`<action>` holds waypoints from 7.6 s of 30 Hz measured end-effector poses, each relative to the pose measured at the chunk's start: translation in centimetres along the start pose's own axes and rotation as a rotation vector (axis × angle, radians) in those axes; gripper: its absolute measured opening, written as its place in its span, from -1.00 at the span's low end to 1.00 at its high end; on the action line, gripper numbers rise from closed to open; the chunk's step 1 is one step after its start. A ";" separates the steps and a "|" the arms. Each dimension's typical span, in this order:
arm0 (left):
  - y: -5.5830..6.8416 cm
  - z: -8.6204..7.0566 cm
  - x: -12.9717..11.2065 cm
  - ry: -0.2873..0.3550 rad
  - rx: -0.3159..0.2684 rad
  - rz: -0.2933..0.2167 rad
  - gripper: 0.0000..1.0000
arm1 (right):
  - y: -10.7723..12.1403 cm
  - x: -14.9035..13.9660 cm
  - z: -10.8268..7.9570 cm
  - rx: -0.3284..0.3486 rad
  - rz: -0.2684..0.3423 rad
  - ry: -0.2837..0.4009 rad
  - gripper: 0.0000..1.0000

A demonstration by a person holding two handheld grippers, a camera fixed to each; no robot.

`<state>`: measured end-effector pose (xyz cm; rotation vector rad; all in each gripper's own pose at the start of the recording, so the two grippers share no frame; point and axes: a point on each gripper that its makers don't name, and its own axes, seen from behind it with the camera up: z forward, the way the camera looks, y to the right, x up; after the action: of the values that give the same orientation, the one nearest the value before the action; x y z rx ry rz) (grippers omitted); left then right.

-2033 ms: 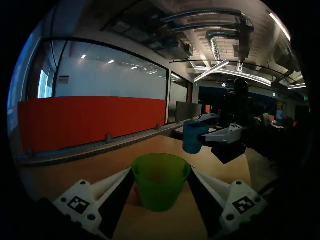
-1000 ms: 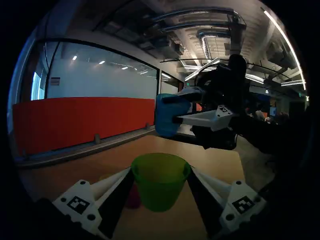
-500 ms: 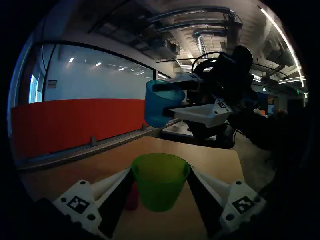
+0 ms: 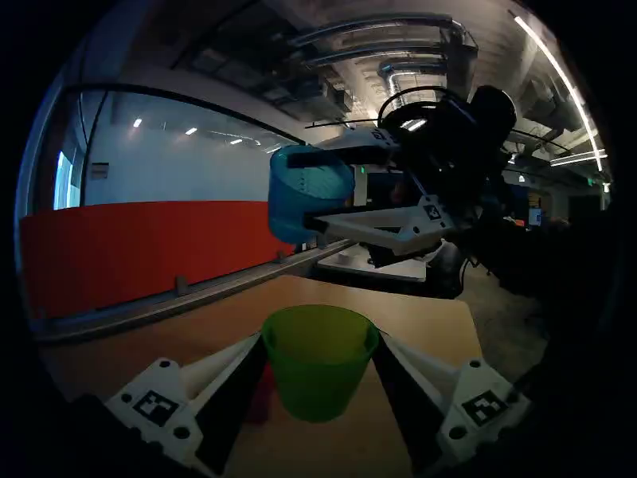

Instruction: Pour water

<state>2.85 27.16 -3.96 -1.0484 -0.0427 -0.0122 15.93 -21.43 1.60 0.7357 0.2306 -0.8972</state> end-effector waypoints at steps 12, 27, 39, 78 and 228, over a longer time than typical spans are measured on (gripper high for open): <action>0.4 0.2 0.4 0.011 -0.008 -0.001 0.76 | 0.4 0.6 0.6 -0.004 -0.147 -0.024 0.79; 0.0 0.4 0.2 0.027 -0.007 -0.016 0.76 | 0.7 1.4 0.9 -0.007 -0.294 -0.031 0.80; 0.4 0.5 0.6 0.032 -0.019 -0.015 0.75 | 1.4 1.8 1.1 -0.025 -0.380 -0.034 0.79; 0.5 1.0 0.7 0.027 -0.024 -0.003 0.75 | 2.7 3.2 0.9 -0.076 -0.596 -0.022 0.79; -8.4 -1.8 -18.7 -0.564 0.090 -0.015 0.75 | -11.7 -13.0 -1.6 0.207 0.816 -0.204 0.79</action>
<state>-16.03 21.26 1.66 -0.9345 -0.5575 0.2700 -1.02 -16.91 0.88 0.8266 -0.3374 -0.2093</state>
